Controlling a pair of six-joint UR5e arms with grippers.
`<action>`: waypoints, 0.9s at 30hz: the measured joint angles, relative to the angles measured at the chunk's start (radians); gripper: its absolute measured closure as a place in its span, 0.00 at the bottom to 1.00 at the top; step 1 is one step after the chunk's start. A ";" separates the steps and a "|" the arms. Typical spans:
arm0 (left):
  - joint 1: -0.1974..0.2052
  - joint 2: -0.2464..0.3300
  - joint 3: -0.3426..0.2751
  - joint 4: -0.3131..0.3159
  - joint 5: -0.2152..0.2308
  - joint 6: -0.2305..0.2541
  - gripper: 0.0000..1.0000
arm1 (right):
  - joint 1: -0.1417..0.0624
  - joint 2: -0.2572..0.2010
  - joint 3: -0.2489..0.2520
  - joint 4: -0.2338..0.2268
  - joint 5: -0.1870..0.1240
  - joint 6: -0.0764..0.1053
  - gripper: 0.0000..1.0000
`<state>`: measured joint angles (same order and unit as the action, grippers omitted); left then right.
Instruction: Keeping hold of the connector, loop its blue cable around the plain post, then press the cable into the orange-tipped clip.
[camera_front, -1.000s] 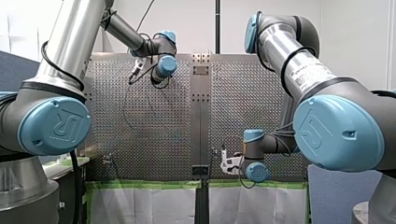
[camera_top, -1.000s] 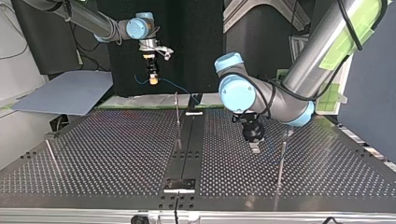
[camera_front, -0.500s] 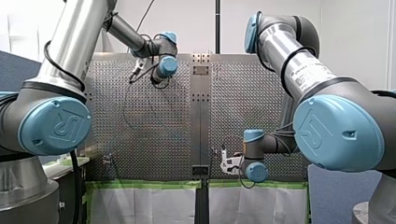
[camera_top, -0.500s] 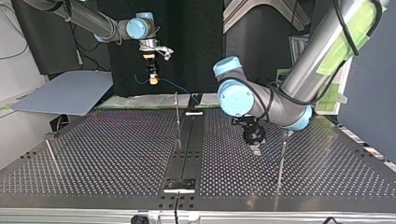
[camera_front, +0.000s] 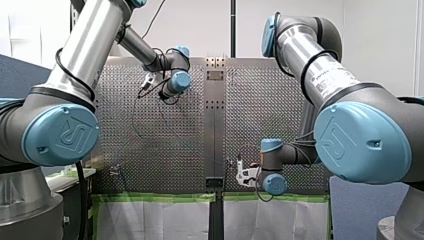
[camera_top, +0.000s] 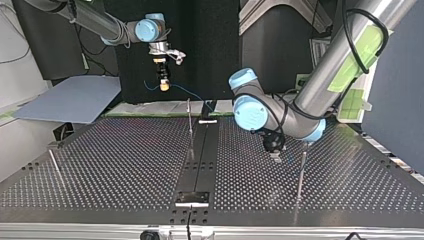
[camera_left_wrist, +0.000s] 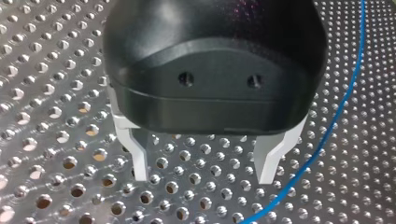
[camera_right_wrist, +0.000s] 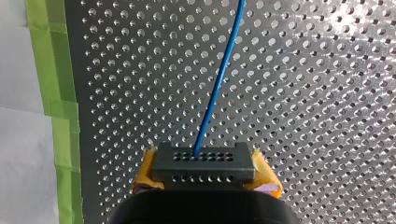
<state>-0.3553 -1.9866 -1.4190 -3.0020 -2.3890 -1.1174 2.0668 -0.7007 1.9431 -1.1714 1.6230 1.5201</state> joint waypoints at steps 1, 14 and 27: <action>0.001 0.000 0.000 -0.002 -0.004 -0.003 0.02 | 0.000 0.000 0.000 0.000 0.000 0.000 1.00; 0.013 -0.018 -0.003 -0.010 -0.017 -0.012 0.02 | -0.004 0.000 0.000 0.000 0.000 0.000 1.00; 0.027 -0.069 -0.003 -0.016 -0.015 -0.022 0.02 | -0.006 0.000 0.000 0.001 -0.001 -0.003 1.00</action>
<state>-0.3284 -2.0558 -1.4216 -3.0177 -2.4040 -1.1390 2.0611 -0.7006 1.9432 -1.1701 1.6216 1.5175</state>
